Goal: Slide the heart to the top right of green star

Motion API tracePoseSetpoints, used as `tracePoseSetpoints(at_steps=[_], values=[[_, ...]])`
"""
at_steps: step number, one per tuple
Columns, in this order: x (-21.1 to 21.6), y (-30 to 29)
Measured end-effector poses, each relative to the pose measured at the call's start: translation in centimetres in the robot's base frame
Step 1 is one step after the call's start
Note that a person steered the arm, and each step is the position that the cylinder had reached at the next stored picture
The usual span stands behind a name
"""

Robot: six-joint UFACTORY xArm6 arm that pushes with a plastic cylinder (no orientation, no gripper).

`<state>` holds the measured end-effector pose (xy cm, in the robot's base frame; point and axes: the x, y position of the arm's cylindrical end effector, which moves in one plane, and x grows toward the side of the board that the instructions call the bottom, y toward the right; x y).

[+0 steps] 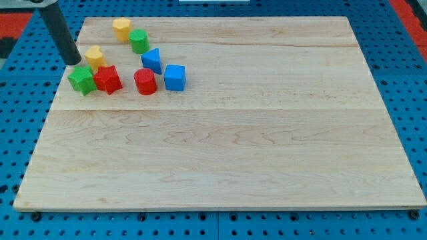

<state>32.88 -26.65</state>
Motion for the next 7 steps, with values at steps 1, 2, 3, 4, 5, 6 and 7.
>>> tracePoseSetpoints(at_steps=[1, 2, 3, 4, 5, 6, 7], values=[[1.9, 0.5], [1.7, 1.6], [-0.3, 1.6], [-1.2, 0.5], [-1.6, -3.6], [-5.4, -3.8], [-13.5, -3.5]])
